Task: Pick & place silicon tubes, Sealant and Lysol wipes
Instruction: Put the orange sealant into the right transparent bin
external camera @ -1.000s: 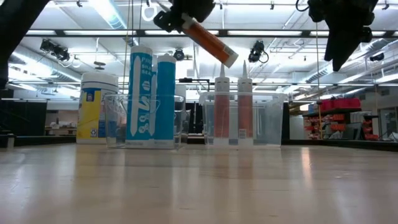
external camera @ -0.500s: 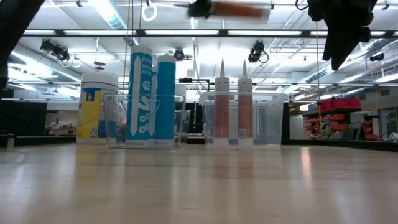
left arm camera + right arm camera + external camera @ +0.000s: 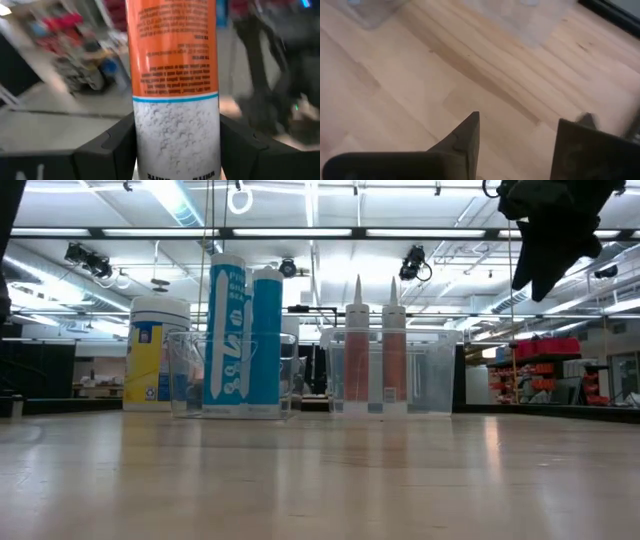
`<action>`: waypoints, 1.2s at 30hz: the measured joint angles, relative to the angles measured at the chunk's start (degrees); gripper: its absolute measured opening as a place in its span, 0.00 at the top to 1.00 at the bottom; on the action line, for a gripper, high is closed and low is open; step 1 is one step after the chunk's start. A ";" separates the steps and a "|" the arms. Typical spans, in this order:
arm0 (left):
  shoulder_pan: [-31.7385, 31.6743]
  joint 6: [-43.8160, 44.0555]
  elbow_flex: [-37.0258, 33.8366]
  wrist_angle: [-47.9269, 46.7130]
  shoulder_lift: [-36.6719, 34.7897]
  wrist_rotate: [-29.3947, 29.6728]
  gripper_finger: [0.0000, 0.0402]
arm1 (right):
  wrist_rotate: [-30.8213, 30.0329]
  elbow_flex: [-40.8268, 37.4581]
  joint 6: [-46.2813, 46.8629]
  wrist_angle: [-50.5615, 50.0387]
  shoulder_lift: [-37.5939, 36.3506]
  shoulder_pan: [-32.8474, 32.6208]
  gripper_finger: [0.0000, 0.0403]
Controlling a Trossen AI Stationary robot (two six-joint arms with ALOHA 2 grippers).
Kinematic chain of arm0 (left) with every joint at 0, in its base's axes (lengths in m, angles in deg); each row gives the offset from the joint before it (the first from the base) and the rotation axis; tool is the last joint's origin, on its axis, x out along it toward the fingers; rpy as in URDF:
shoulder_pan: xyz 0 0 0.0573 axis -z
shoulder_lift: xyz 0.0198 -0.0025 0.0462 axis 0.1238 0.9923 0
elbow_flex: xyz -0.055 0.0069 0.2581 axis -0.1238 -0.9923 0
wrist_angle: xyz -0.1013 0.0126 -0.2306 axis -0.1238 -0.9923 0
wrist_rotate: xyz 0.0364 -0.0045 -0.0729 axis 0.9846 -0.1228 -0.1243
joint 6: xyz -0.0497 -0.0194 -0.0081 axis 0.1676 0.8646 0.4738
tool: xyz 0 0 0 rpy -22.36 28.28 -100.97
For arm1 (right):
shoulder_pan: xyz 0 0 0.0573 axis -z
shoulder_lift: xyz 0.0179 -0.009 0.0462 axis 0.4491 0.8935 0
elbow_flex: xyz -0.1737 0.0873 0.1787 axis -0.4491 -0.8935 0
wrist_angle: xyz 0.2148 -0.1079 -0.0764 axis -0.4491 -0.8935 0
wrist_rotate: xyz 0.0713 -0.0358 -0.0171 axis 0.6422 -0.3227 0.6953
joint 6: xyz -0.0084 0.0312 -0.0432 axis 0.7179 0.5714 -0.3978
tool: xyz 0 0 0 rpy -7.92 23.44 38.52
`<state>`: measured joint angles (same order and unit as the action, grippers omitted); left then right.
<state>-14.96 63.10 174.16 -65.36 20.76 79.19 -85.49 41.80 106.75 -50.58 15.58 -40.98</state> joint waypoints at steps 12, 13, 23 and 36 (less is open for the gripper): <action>9.11 -3.35 -0.14 -30.87 2.99 -0.21 0.45 | 0.13 -5.34 -0.01 7.54 0.19 -6.56 0.76; 10.10 -3.65 -0.14 -32.12 3.27 0.35 0.45 | 0.13 -5.34 -0.04 7.55 0.21 -6.89 0.76; 17.22 -4.94 -0.12 -40.51 6.73 6.44 0.45 | -0.05 -5.34 0.38 8.79 0.19 -7.57 0.76; 18.08 -6.04 -2.21 -47.24 8.33 9.80 0.45 | -1.53 -5.34 0.36 8.56 0.19 -7.57 0.76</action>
<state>3.12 57.06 171.94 -112.61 29.09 88.99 -87.03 36.47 107.10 -42.01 15.78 -48.55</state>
